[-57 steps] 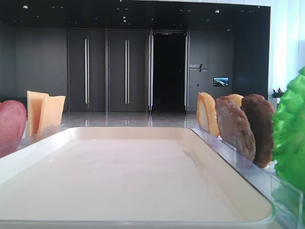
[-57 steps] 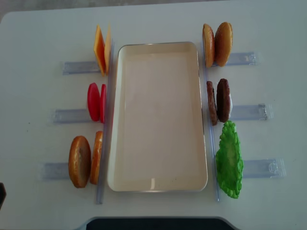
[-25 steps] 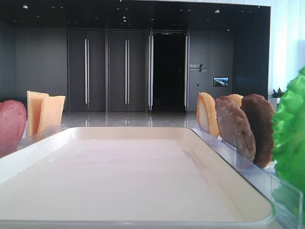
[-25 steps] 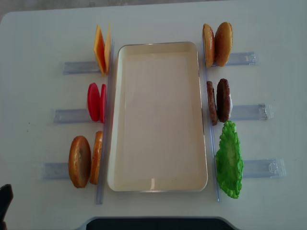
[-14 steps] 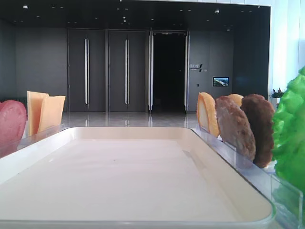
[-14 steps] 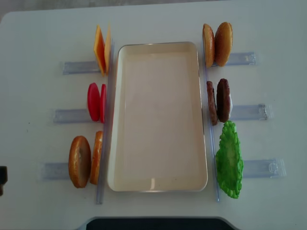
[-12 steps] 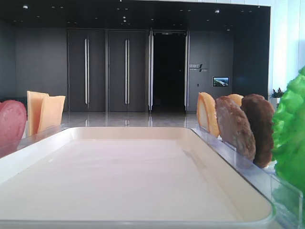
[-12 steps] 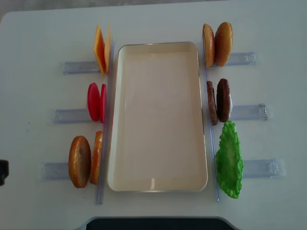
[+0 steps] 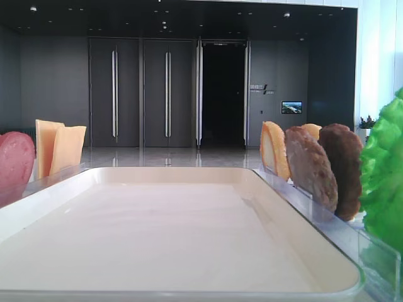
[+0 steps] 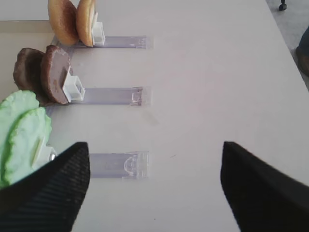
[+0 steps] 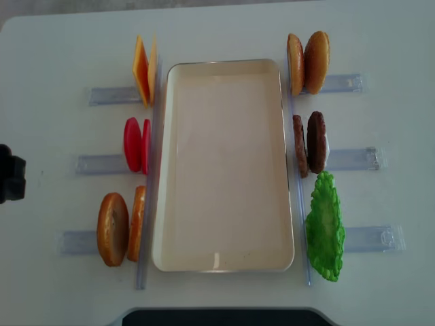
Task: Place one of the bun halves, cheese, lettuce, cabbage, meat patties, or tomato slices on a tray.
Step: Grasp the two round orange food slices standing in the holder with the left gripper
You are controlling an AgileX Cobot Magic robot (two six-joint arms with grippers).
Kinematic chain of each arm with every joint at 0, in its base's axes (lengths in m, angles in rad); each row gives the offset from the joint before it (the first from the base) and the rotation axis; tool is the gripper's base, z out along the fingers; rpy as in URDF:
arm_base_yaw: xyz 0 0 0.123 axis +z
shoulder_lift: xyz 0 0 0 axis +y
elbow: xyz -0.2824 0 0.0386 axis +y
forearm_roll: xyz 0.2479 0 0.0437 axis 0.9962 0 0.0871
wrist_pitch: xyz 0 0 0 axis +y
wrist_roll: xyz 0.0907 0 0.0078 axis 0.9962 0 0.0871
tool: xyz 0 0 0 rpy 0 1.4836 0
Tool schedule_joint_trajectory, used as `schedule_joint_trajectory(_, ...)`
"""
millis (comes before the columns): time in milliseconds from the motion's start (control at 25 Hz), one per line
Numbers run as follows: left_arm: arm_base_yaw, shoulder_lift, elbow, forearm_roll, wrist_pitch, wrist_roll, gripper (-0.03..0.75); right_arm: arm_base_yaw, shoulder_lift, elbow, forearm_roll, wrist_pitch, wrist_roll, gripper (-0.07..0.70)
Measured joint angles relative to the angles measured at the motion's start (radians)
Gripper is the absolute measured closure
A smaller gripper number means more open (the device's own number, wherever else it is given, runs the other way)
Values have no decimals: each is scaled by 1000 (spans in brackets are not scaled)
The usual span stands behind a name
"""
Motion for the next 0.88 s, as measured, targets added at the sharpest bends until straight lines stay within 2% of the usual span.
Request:
schedule_joint_trajectory(320,0,29,-10,-39,-1,-24,281,0,0,0,0,0,0,100)
schedule_joint_trajectory(560,0,29,-10,-139,-1,-29,281,0,0,0,0,0,0,100)
schedule_joint_trajectory(880,0,29,-10,-192,-1,-66,281,0,0,0,0,0,0,100)
